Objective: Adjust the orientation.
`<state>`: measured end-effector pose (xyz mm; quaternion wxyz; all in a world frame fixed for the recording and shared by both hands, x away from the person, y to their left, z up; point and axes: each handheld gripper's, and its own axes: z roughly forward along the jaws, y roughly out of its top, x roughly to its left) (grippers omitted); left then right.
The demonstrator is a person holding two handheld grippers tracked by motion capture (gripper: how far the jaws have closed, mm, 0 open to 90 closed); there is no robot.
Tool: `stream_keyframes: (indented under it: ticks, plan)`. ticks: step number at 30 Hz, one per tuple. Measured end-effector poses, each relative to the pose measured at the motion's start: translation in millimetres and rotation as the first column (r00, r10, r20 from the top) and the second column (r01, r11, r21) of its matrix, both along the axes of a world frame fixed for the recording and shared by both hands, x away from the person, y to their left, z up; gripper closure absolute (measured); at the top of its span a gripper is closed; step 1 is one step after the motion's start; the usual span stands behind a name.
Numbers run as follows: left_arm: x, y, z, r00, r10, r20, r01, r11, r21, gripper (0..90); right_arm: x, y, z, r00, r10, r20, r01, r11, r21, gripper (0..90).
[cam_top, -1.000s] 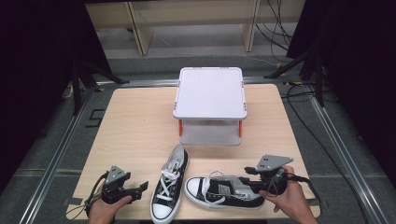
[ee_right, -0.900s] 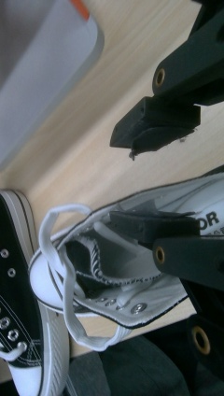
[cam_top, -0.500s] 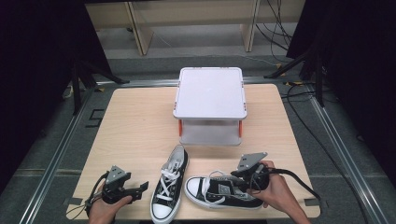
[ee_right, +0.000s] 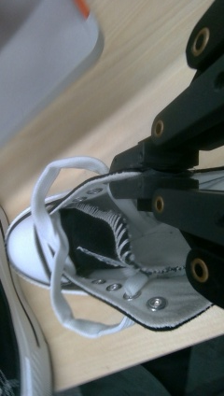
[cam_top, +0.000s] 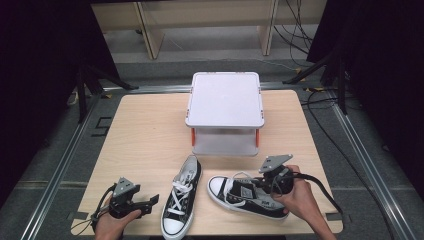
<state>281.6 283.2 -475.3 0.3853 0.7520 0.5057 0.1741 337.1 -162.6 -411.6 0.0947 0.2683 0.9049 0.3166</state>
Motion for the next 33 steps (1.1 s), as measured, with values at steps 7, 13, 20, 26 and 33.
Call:
stream_keyframes:
  ticks: [7,13,20,26,33]
  plan:
    - [-0.1,-0.6,0.2,1.0000,-0.005,0.001,0.005,1.0000,-0.002,17.5,13.3,-24.7,-7.3,0.9935,-0.114,-0.007,0.114,0.993,0.030,88.1]
    - [0.0,-0.6,0.3,1.0000,-0.008,0.000,0.008,0.9999,0.006,17.5,5.1,-28.2,-4.8,0.9904,-0.138,0.004,0.138,0.990,0.005,88.0]
    - [-0.3,-0.7,0.2,0.9999,-0.012,-0.002,0.012,0.9999,0.004,17.5,-17.4,-25.2,-1.0,0.9933,-0.115,-0.013,0.115,0.993,-0.011,84.8]
    - [-0.5,-0.3,0.1,0.9999,-0.015,-0.003,0.015,0.9999,0.005,17.5,-28.9,-25.5,2.6,0.9960,-0.086,-0.026,0.085,0.996,-0.010,82.7]
    - [-0.6,-0.2,0.5,0.9999,-0.012,-0.001,0.012,0.9999,0.007,17.5,-29.3,-30.0,1.4,0.9936,-0.107,-0.037,0.108,0.994,0.018,78.1]
